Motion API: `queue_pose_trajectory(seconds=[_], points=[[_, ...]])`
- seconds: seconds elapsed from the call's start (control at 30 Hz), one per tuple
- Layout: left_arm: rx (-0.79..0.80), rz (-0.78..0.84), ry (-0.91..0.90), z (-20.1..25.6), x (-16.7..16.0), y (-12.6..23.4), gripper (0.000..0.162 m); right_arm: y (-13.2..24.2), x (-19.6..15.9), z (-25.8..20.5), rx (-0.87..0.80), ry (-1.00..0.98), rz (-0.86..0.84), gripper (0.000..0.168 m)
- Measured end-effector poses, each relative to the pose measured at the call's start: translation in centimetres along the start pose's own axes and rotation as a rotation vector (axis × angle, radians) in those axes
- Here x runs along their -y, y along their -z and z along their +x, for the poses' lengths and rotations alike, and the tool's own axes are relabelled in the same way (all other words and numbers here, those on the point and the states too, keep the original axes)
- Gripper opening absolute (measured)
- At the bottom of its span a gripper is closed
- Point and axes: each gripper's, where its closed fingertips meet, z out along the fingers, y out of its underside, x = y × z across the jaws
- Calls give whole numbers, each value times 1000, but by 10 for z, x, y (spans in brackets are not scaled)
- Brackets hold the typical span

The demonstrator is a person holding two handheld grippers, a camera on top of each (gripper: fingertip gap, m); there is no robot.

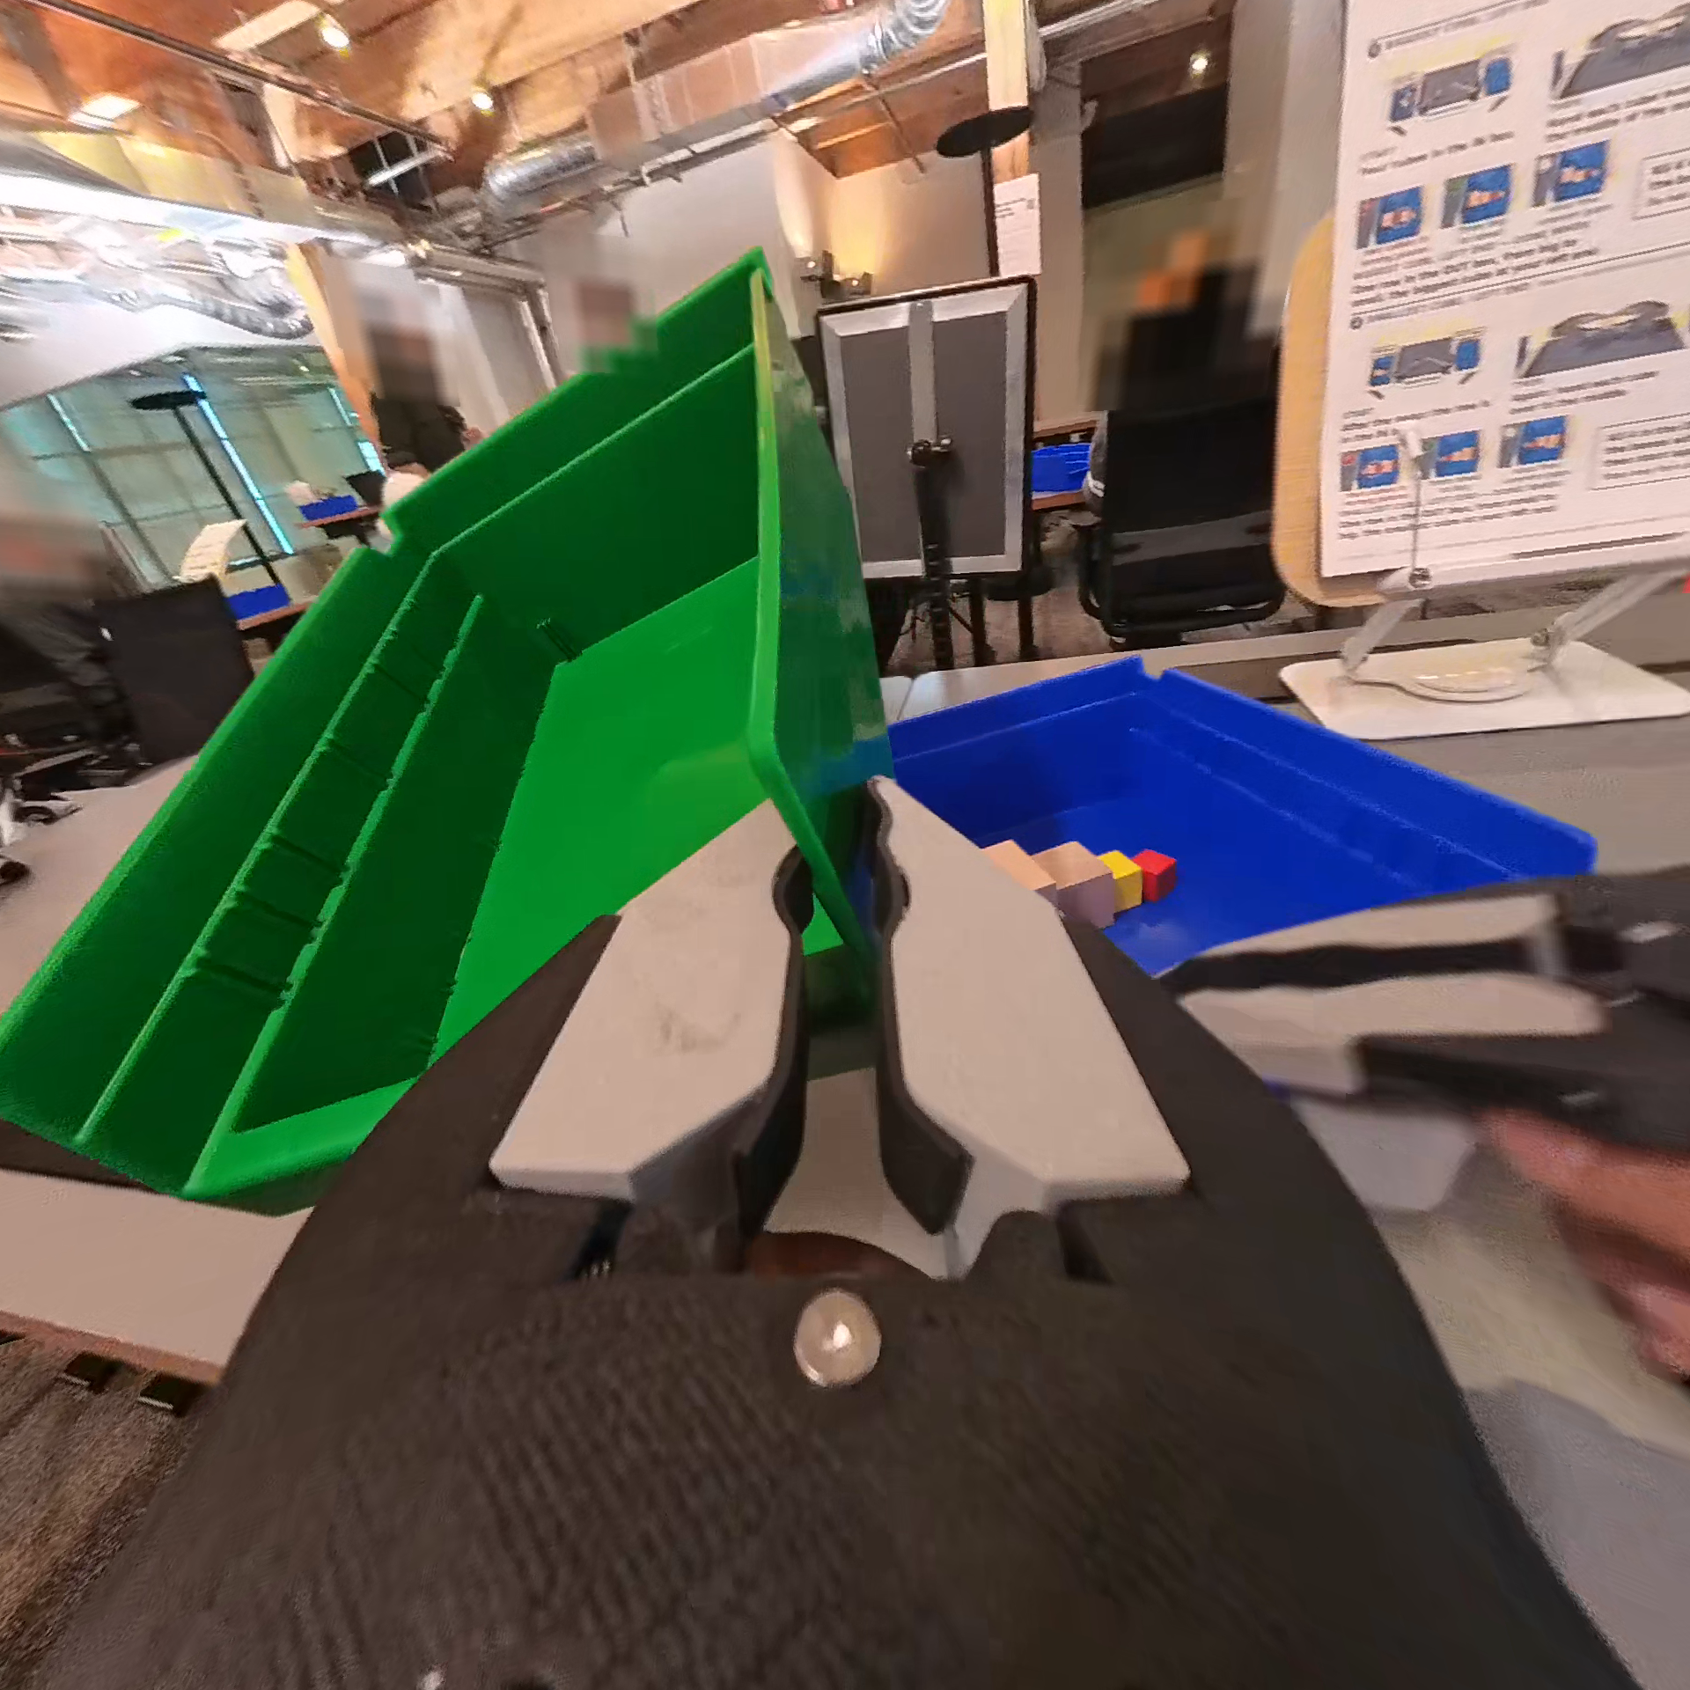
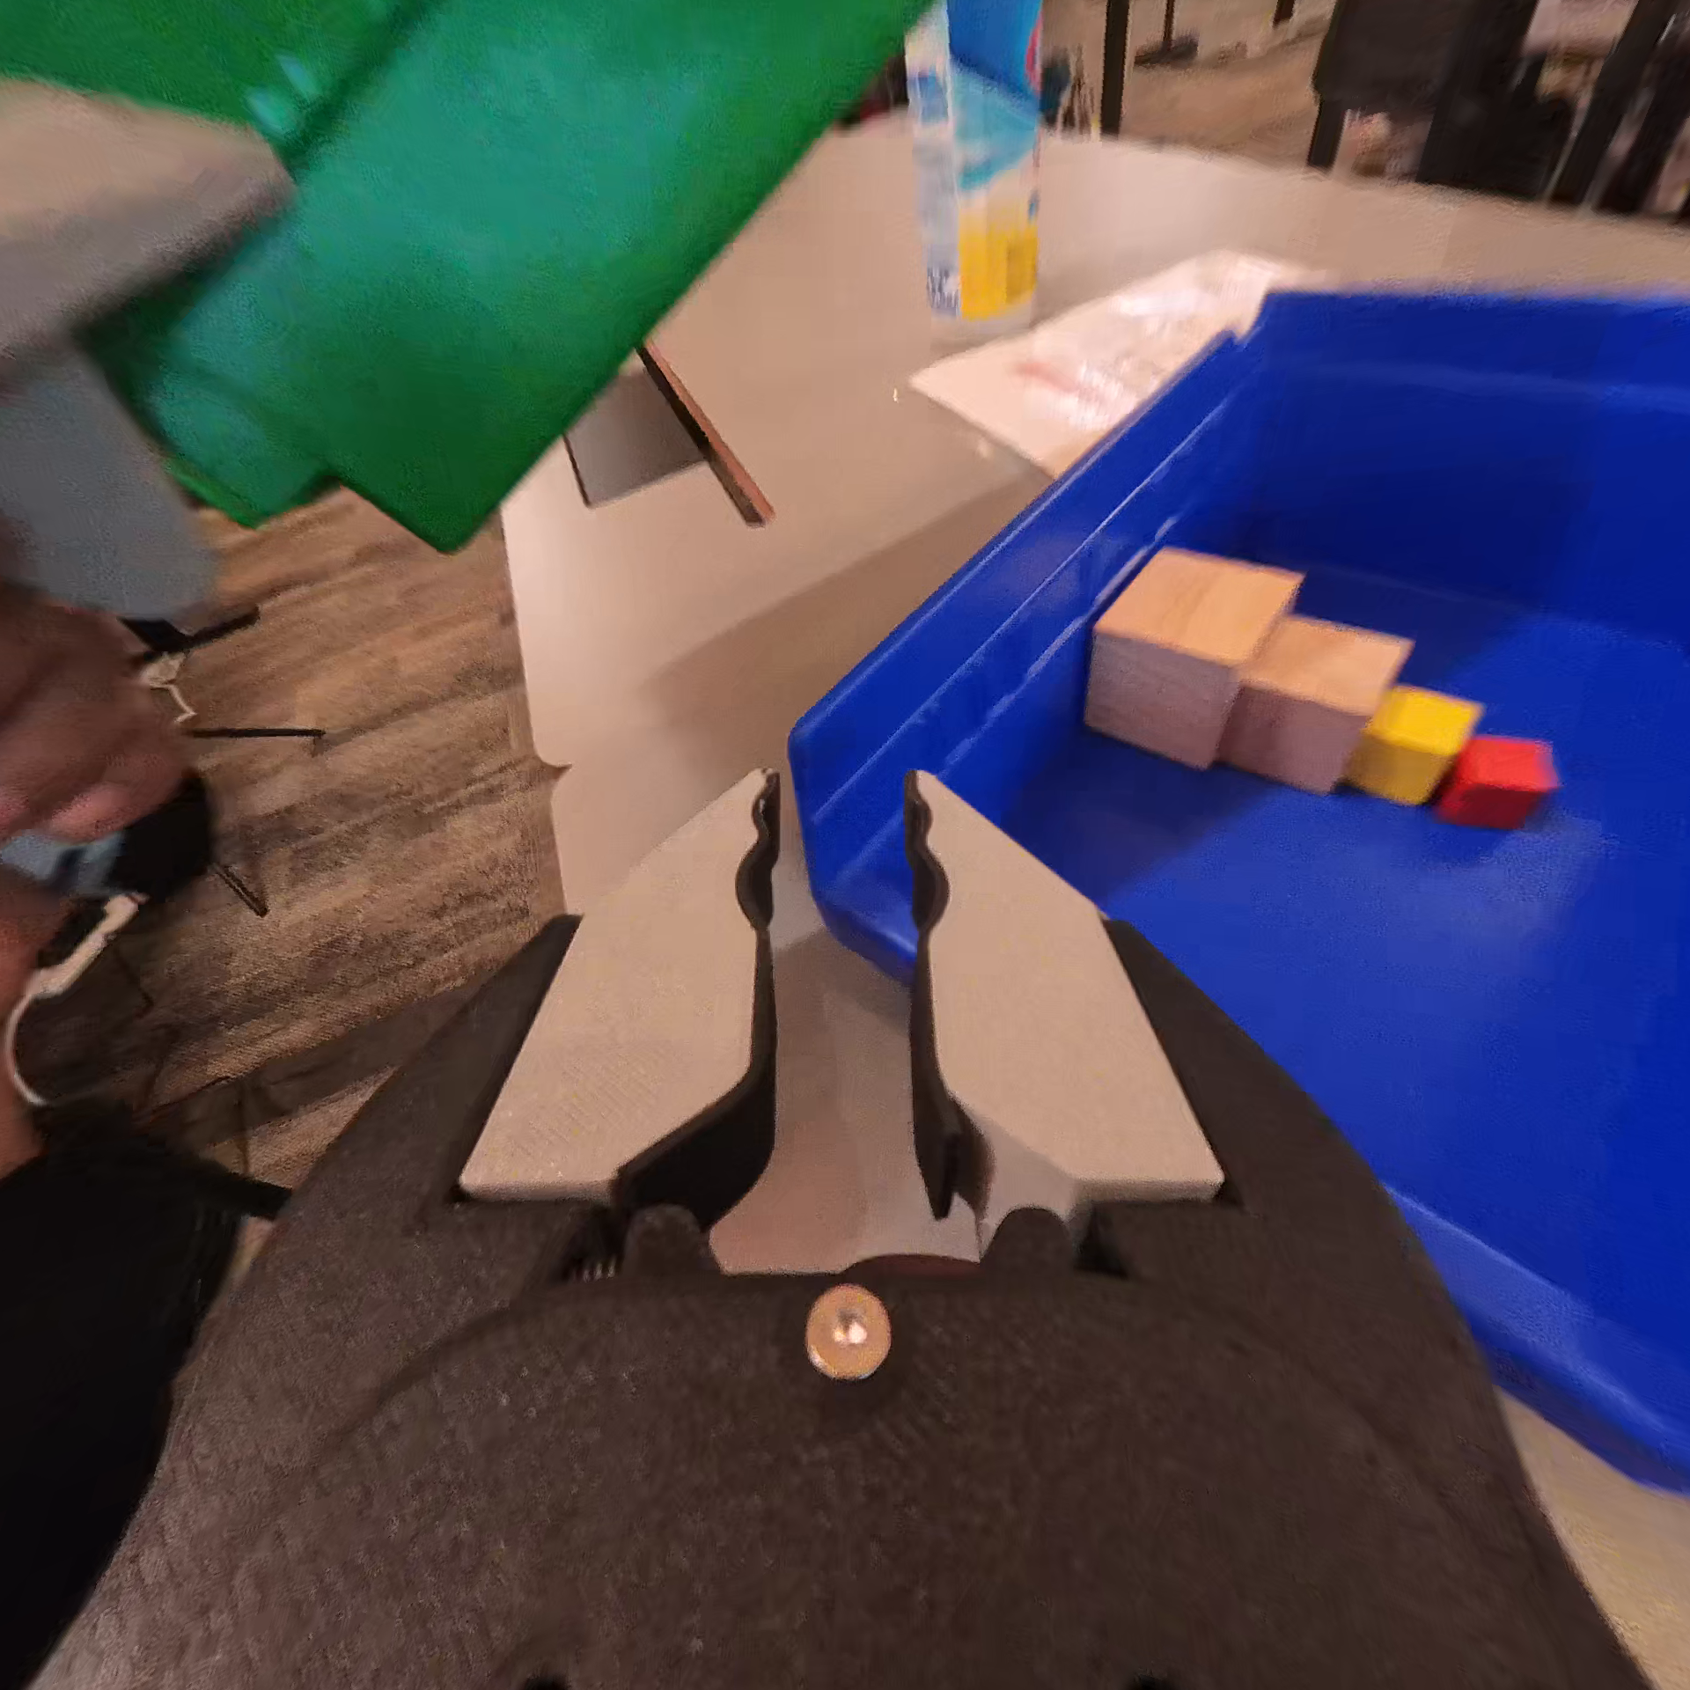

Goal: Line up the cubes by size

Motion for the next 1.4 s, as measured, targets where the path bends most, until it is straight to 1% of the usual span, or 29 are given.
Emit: queue_pose_trajectory(seconds=[0.03, 0.07, 0.1, 0.17, 0.2, 0.23, 0.27, 0.33, 0.37, 0.43, 0.5, 0.53, 0.57, 0.63, 0.7, 0.77, 0.8, 0.9, 0.97, 1.07, 1.13, 1.23, 1.3, 1.4], points=[[4, 4, 3, -3, 1, 1, 5, 18, 11, 6, 0, 25, 36, 23], [3, 7, 10, -4, 1, 2, 5, 39, 22, 22, -45, 53, 71, 13], [-2, 10, 17, -4, 2, 2, 5, 61, 31, 48, -137, 91, 93, 0], [-17, 13, 27, 0, 3, 1, 5, 108, 43, 120, -390, 152, 122, 0], [-26, 13, 31, 3, 3, -1, 5, 128, 43, 151, -474, 163, 124, 0], [-36, 12, 31, 8, 4, -3, 5, 141, 35, 177, -515, 145, 88, 0], [-49, 9, 26, 14, 4, -5, 5, 144, 21, 195, -503, 108, 22, 0], [-75, 7, 15, 27, 6, -6, 5, 135, -17, 214, -435, 6, -107, 0], [-87, 13, 13, 34, 8, -6, 5, 127, -32, 215, -389, -36, -130, 0], [-122, 34, 20, 47, 16, -2, 5, 106, -51, 195, -264, -87, -134, 0], [-155, 65, 19, 60, 26, 4, 5, 82, -56, 154, -84, -152, -136, 0], [-168, 79, 13, 66, 31, 7, 5, 77, -59, 137, -5, -143, -171, 0], [-178, 89, 1, 73, 35, 10, 5, 76, -57, 123, 69, -135, -189, 0], [-194, 97, -40, 89, 42, 16, 5, 91, -45, 123, 57, -102, -156, 0], [-228, 98, -77, 111, 46, 22, 5, 127, -27, 137, -13, -39, -87, 0], [-293, 105, -95, 139, 49, 28, 5, 175, -15, 144, -26, 4, -29, 0], [-335, 110, -100, 156, 51, 32, 5, 201, -12, 148, -35, 26, -7, 3], [-490, 120, -106, 210, 50, 44, 5, 285, -8, 171, -154, 59, 66, 5], [-596, 105, -108, 246, 44, 51, 5, 337, -7, 176, -192, 57, 132, 5], [-749, 55, -101, 301, 29, 58, 5, 398, -16, 178, -229, 54, 189, 6], [-773, 45, -191, 333, 19, 60, 5, 426, -31, 184, -293, 60, 155, 7], [-801, 64, -280, 379, 20, 70, 6, 455, -48, 185, -362, 86, 108, 9], [-836, 59, -310, 403, 19, 73, 6, 468, -51, 183, -397, 108, 112, 9], [-884, 75, -354, 441, 15, 77, 6, 476, -57, 177, -406, 130, 95, 10]])
